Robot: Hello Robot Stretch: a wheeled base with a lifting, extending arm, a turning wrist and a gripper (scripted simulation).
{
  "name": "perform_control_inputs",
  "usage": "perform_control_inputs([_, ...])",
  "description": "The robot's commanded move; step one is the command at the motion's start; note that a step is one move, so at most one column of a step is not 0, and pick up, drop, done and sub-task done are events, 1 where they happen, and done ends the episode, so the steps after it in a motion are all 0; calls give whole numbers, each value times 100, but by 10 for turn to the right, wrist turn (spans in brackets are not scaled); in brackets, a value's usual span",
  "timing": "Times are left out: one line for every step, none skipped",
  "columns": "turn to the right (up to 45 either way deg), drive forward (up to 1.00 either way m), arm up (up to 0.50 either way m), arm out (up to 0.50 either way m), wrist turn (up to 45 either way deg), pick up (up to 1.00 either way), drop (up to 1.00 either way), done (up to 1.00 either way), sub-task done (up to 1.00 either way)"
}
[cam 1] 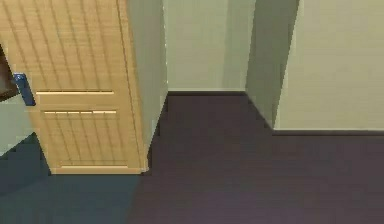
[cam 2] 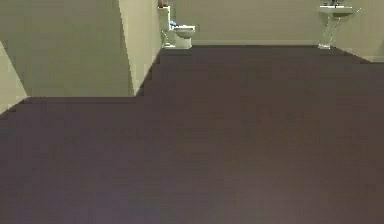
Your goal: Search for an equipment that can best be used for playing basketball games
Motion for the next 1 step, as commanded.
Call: perform_control_inputs([0,10,0,0,0,0,0,0,0])
